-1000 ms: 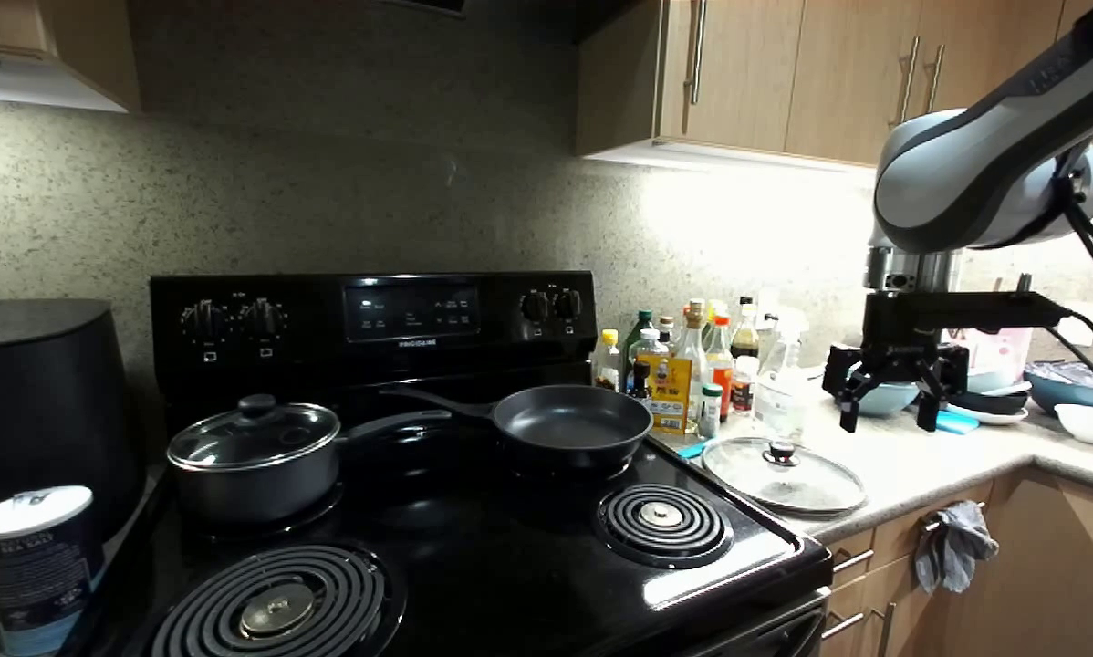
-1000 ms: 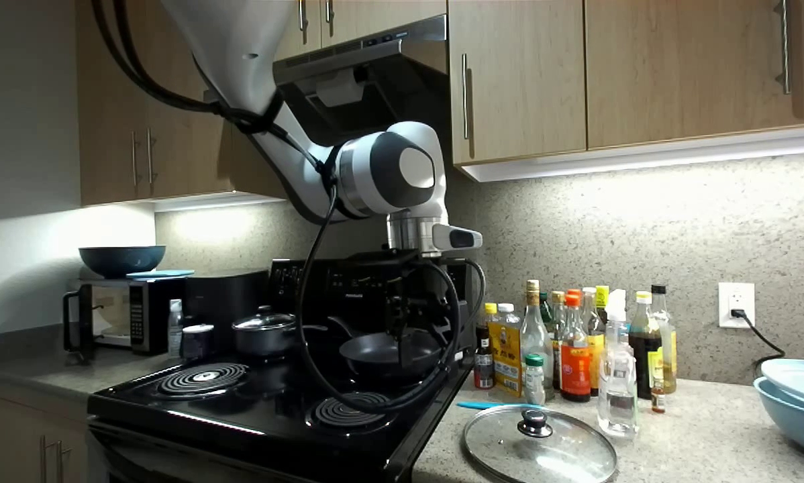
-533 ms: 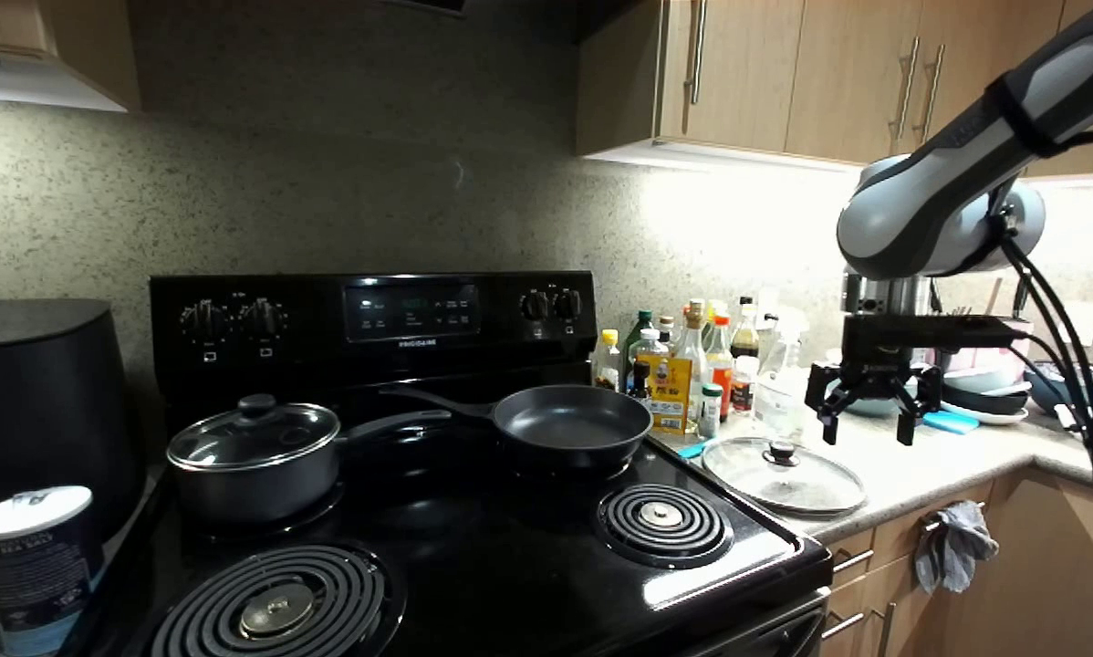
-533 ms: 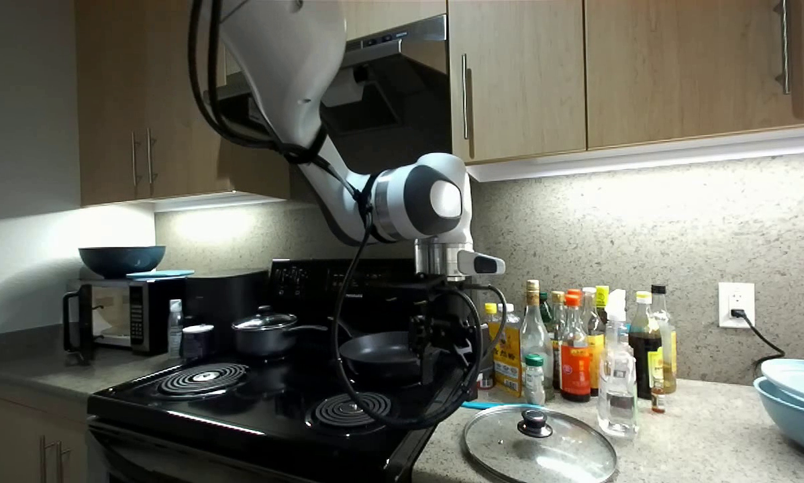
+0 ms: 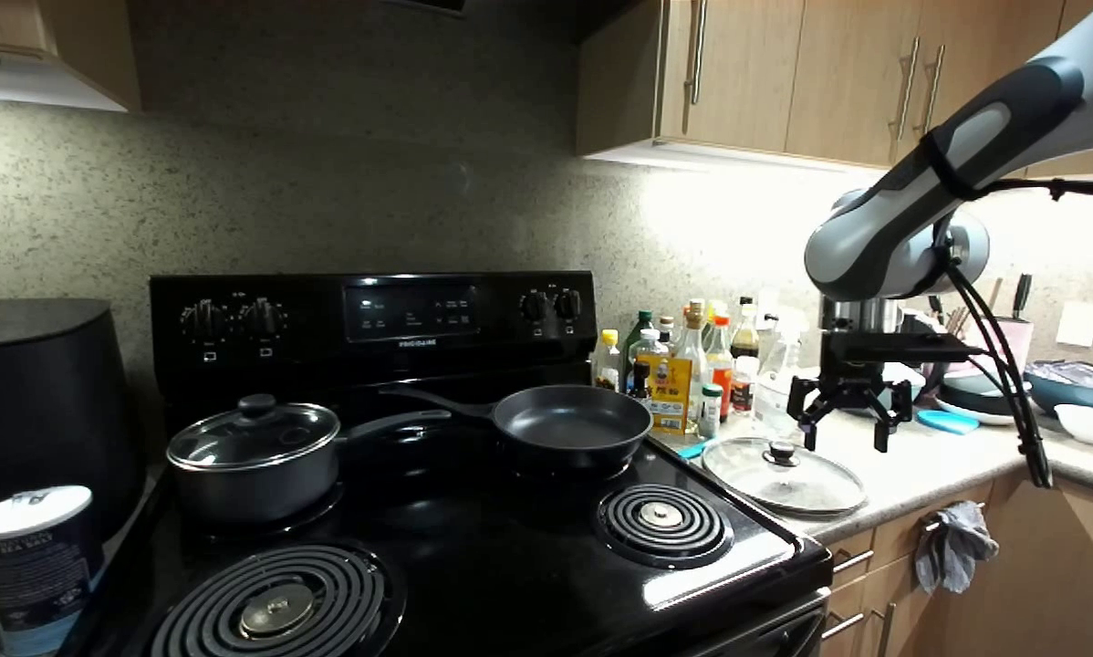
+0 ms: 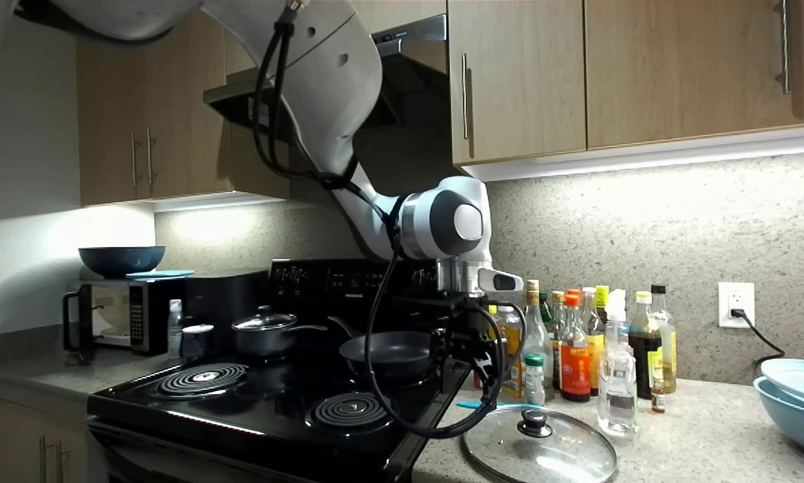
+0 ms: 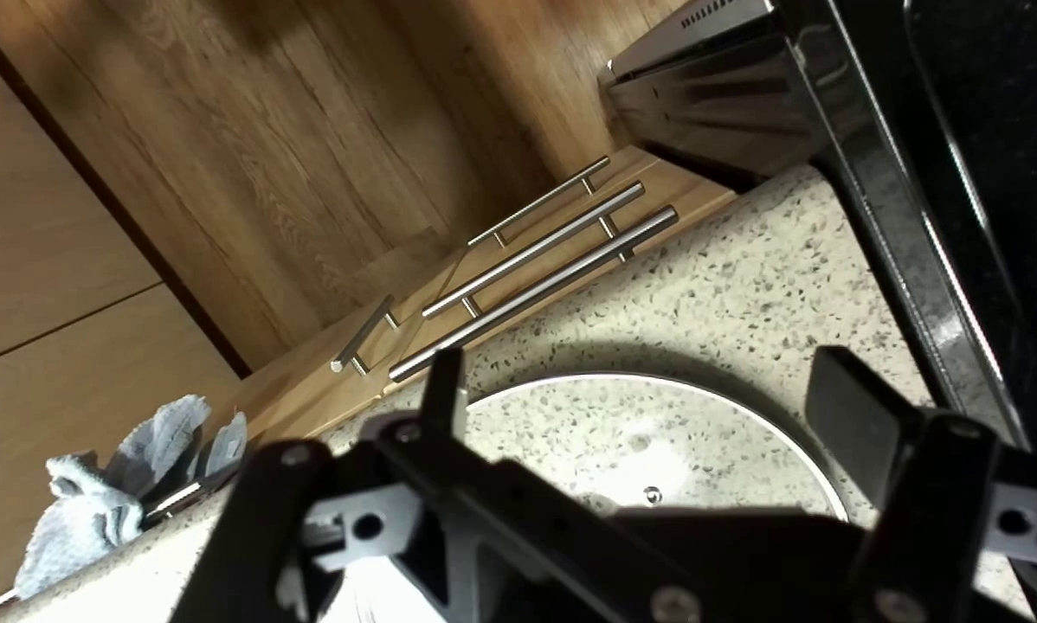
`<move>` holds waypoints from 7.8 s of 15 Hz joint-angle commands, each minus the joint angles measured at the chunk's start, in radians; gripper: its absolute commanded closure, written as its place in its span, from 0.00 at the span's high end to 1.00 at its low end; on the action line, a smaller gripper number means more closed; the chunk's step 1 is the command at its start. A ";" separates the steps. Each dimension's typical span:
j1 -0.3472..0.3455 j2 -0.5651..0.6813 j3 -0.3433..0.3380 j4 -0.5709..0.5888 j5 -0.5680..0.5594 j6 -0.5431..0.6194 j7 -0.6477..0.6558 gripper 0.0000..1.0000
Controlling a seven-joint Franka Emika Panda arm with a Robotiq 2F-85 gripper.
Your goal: Pick up the glass lid from the countertop and put it on the black pan on the stove.
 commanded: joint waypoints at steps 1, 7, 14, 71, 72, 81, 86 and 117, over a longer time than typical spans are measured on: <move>0.016 0.001 -0.017 0.003 0.006 -0.003 -0.004 1.00; 0.017 0.081 -0.022 0.112 0.030 0.016 0.019 1.00; 0.041 0.266 -0.043 0.348 -0.007 -0.061 0.053 1.00; -0.008 0.713 -0.071 0.928 0.009 -0.273 0.066 1.00; -0.015 0.722 -0.068 0.939 0.011 -0.274 0.055 1.00; -0.048 0.782 -0.065 1.027 0.019 -0.282 0.068 1.00; -0.051 0.778 -0.061 1.032 0.023 -0.288 0.073 0.75; 0.002 0.795 -0.105 1.063 0.025 -0.347 0.228 0.99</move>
